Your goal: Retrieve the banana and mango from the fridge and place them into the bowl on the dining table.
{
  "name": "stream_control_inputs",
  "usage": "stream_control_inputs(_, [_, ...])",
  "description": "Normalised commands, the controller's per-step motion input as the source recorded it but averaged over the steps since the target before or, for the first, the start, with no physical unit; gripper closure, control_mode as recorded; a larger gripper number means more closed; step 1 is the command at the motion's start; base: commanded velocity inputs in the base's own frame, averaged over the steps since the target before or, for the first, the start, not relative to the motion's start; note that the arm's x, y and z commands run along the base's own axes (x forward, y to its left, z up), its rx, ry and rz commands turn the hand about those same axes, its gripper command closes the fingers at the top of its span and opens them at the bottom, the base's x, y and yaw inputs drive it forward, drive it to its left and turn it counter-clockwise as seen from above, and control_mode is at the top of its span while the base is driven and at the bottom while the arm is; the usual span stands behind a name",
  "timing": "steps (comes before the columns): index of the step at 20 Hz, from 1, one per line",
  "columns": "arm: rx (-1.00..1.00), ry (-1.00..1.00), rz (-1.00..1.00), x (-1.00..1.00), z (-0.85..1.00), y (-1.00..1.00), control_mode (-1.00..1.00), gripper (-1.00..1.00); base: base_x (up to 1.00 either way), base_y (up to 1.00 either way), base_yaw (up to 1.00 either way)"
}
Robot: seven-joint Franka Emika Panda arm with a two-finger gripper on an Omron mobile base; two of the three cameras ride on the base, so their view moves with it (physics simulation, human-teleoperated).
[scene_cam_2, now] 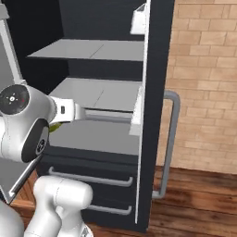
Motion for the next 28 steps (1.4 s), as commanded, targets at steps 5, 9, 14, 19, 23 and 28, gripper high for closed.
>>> stream_control_inputs(5, [0.00,0.00,0.00,0.00,0.00,0.00,1.00,1.00,-0.50,-0.45,0.51])
stream_control_inputs(9, [0.00,0.00,0.00,0.00,0.00,0.00,1.00,1.00,-0.52,-0.44,0.71])
stream_control_inputs(14, [0.00,0.00,0.00,0.00,0.00,0.00,1.00,1.00,-0.60,-0.37,0.84])
stream_control_inputs(19, [0.00,0.00,0.00,0.00,0.00,0.00,1.00,1.00,-0.58,-0.40,0.85])
stream_control_inputs(23, [0.00,0.00,0.00,0.00,0.00,0.00,1.00,1.00,-0.74,-0.42,0.79])
stream_control_inputs(28, [0.00,0.00,0.00,0.00,0.00,0.00,1.00,1.00,-0.93,-0.32,0.71])
